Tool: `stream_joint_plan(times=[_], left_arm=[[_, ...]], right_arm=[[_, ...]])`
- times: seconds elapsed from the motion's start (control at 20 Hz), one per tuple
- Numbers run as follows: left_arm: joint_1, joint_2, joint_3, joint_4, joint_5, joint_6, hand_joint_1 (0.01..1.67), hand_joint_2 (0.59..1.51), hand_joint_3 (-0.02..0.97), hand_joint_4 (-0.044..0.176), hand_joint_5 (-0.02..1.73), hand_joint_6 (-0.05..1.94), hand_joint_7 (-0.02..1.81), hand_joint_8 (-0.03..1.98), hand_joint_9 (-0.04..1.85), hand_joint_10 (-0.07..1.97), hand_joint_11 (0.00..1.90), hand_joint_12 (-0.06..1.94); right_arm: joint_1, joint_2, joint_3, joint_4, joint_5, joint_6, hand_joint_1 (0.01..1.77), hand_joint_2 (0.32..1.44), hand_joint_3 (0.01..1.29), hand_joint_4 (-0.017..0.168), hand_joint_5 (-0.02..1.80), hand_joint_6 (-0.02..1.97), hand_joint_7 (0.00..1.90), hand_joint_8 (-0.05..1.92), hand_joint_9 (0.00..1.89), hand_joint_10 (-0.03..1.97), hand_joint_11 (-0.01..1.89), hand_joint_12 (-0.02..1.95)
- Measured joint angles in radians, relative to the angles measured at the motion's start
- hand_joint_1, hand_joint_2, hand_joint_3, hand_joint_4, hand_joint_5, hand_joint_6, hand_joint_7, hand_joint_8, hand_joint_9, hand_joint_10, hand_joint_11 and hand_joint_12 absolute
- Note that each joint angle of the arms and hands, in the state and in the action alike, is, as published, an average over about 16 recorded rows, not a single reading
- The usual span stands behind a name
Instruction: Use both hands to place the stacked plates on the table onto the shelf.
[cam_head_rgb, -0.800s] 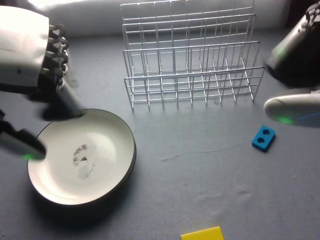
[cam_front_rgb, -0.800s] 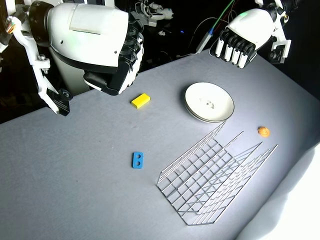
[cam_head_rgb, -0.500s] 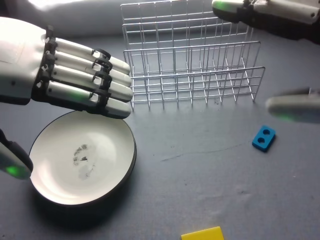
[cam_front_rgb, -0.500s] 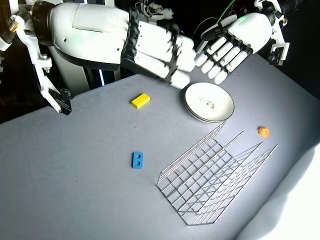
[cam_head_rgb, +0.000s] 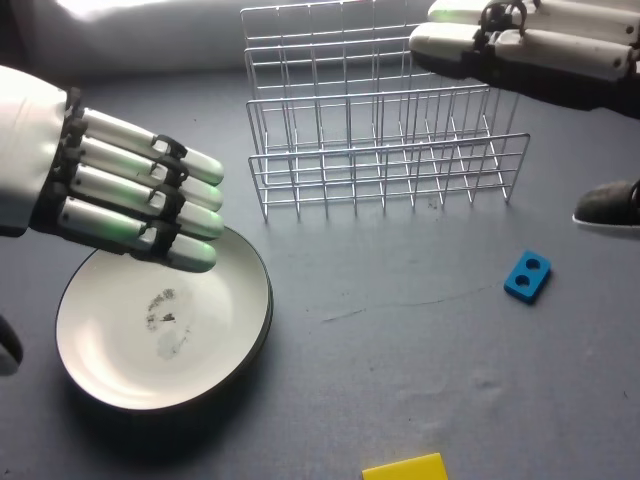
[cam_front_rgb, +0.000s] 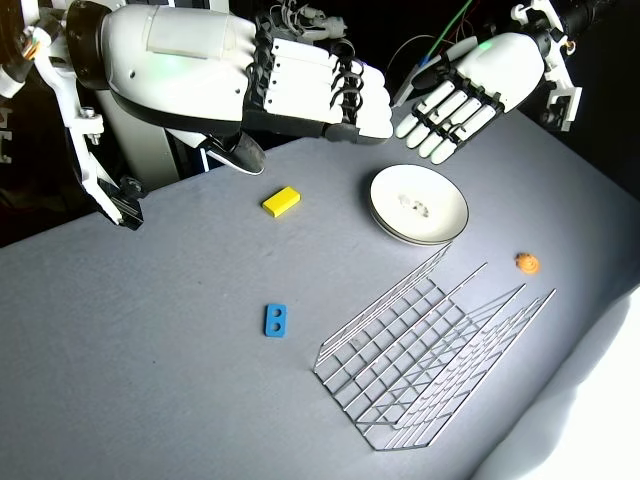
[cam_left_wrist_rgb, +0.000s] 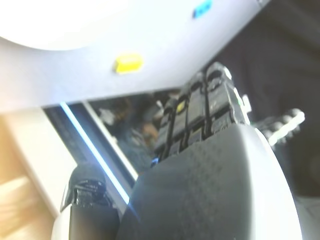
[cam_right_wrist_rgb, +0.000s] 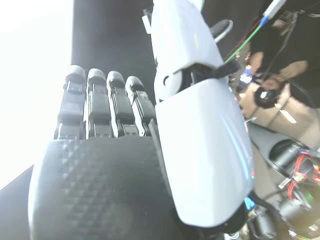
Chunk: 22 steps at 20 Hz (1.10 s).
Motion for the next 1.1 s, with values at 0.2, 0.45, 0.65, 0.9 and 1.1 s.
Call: stream_joint_plan(times=[0.2, 0.45, 0.65, 0.9, 1.1], left_arm=[[0.047, -0.003, 0.025, 0.018, -0.008, 0.037, 0.02, 1.128, 0.036, 0.006, 0.02, -0.01, 0.02, -0.01, 0.02, 0.01, 0.02, -0.01], [0.125, -0.019, 0.066, 0.024, -0.011, 0.079, 0.02, 1.136, 0.035, 0.006, 0.02, -0.01, 0.02, -0.01, 0.02, 0.01, 0.02, -0.01], [0.193, -0.037, 0.1, 0.02, -0.004, 0.109, 0.02, 1.144, 0.033, 0.005, 0.02, -0.01, 0.02, -0.01, 0.02, 0.01, 0.02, -0.01], [0.265, -0.068, 0.147, 0.01, 0.017, 0.138, 0.02, 1.149, 0.03, 0.003, 0.02, -0.01, 0.02, -0.01, 0.02, 0.01, 0.02, -0.01], [0.307, -0.091, 0.18, -0.001, 0.039, 0.153, 0.02, 1.151, 0.027, 0.001, 0.02, -0.01, 0.02, -0.01, 0.02, 0.01, 0.02, -0.01]], right_arm=[[0.001, -0.007, 0.011, -0.08, 0.004, 0.071, 1.35, 1.01, 0.02, -0.002, 0.02, 0.02, 0.02, 0.01, 0.02, 0.0, 0.02, -0.01], [0.003, -0.02, 0.029, -0.212, -0.008, 0.193, 1.34, 1.0, 0.02, -0.002, 0.02, 0.02, 0.02, 0.01, 0.02, 0.0, 0.02, 0.01], [0.005, -0.032, 0.042, -0.314, -0.022, 0.283, 1.33, 1.0, 0.02, -0.001, 0.02, 0.02, 0.02, 0.01, 0.01, 0.0, 0.02, 0.05], [0.007, -0.048, 0.051, -0.392, -0.046, 0.343, 1.34, 1.0, 0.02, -0.001, 0.02, 0.02, 0.02, 0.01, 0.01, 0.0, 0.02, 0.12], [0.008, -0.06, 0.052, -0.42, -0.063, 0.357, 1.35, 1.0, 0.02, -0.002, 0.02, 0.02, 0.02, 0.01, 0.01, 0.0, 0.02, 0.19]])
